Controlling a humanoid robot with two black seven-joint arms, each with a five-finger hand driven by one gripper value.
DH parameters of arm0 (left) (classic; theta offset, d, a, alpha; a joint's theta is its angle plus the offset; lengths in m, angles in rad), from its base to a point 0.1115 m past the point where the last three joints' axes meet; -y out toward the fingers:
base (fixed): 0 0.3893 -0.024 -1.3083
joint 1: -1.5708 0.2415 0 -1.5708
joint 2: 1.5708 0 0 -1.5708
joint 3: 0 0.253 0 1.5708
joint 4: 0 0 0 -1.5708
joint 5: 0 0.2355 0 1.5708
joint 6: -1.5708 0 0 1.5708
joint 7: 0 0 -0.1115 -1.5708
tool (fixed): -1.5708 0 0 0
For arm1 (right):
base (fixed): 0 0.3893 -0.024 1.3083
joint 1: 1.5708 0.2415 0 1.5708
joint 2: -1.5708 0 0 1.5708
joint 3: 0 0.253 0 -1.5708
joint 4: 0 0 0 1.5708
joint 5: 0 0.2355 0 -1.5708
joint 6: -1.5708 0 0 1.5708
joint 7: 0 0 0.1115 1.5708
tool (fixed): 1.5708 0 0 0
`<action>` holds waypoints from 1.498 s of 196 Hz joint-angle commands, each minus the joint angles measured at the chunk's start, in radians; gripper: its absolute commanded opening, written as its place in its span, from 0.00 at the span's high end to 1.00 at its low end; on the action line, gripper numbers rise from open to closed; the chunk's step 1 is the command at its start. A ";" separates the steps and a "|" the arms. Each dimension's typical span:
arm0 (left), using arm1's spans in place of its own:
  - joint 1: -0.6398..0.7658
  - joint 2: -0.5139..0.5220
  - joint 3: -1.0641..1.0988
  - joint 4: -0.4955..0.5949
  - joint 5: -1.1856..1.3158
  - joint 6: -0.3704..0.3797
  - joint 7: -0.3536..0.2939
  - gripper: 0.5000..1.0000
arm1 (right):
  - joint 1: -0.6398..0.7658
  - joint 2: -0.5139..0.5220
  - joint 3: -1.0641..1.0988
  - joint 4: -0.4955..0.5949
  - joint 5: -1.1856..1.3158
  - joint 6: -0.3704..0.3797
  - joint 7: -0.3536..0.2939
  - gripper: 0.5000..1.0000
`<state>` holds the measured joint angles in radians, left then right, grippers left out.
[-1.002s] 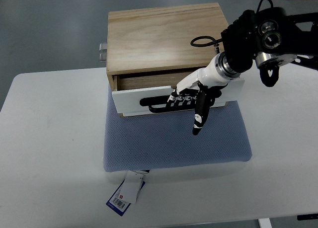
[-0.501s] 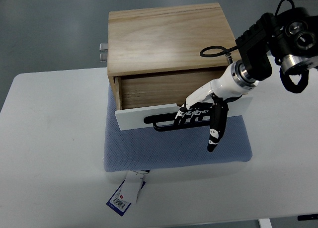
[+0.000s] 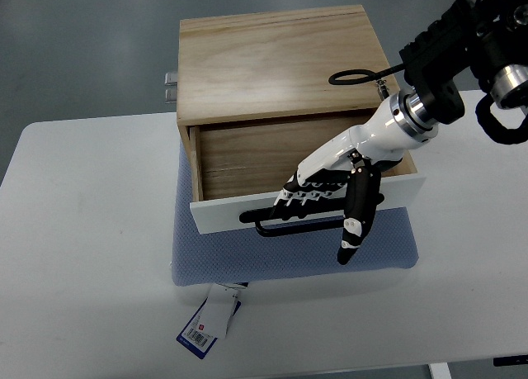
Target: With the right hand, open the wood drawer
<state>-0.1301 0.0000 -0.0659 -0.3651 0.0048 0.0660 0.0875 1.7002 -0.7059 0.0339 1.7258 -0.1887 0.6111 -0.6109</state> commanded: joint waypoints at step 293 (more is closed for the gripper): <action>0.000 0.000 0.001 -0.003 0.000 0.006 0.002 0.00 | -1.064 0.589 1.482 -1.106 0.071 -0.099 0.698 0.11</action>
<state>-0.1295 0.0000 -0.0634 -0.3664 0.0048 0.0722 0.0884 0.6427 -0.1195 1.5170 0.6203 -0.1166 0.5095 0.0880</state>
